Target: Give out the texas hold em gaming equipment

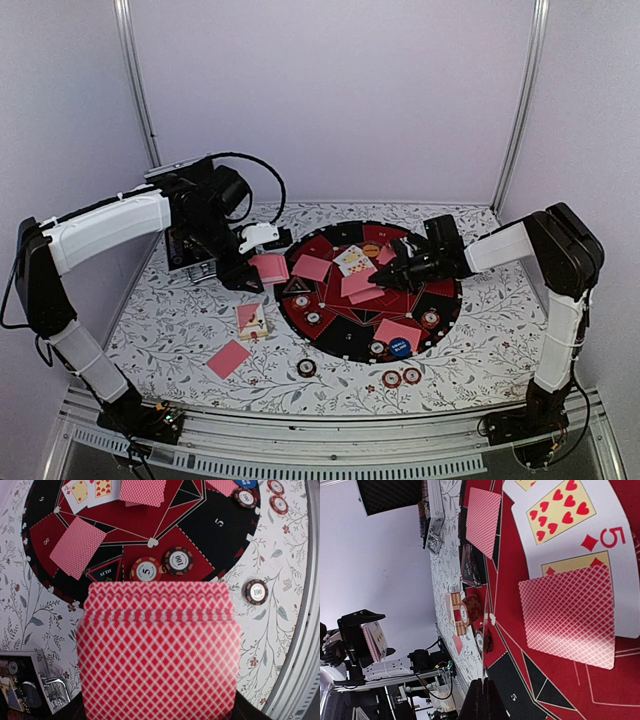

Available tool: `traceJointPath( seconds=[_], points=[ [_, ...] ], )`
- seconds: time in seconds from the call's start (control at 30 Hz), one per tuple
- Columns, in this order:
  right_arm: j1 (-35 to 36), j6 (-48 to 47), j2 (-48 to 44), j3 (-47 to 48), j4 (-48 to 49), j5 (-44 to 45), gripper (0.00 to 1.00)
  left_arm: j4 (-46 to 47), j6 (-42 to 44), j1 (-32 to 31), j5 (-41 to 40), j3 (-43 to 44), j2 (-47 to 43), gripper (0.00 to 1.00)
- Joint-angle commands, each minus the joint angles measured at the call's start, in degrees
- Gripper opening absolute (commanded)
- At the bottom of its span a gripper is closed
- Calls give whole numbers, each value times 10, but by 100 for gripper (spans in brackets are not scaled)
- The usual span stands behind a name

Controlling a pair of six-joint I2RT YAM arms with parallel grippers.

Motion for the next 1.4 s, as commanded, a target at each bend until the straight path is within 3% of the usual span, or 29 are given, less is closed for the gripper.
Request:
traceJointPath(
  seconds=[0.0, 0.3, 0.53, 0.83, 1.17, 1.37],
  points=[
    [-3, -79, 28, 40, -91, 49, 0, 2, 3, 5, 9, 3, -20, 0],
    [-13, -93, 50, 48, -98, 60, 0, 1, 2, 6, 17, 6, -17, 0],
    [-12, -140, 66, 70, -168, 112, 0, 2, 1, 6, 17, 5, -17, 0],
    [-13, -168, 72, 70, -196, 164, 6, 1, 2, 7, 15, 5, -14, 0],
    [-7, -195, 40, 66, -225, 234, 49, 7, 2, 11, 12, -7, -16, 0],
    [-7, -190, -39, 59, -239, 251, 72, 19, 7, 39, 8, -26, -17, 0]
  ],
)
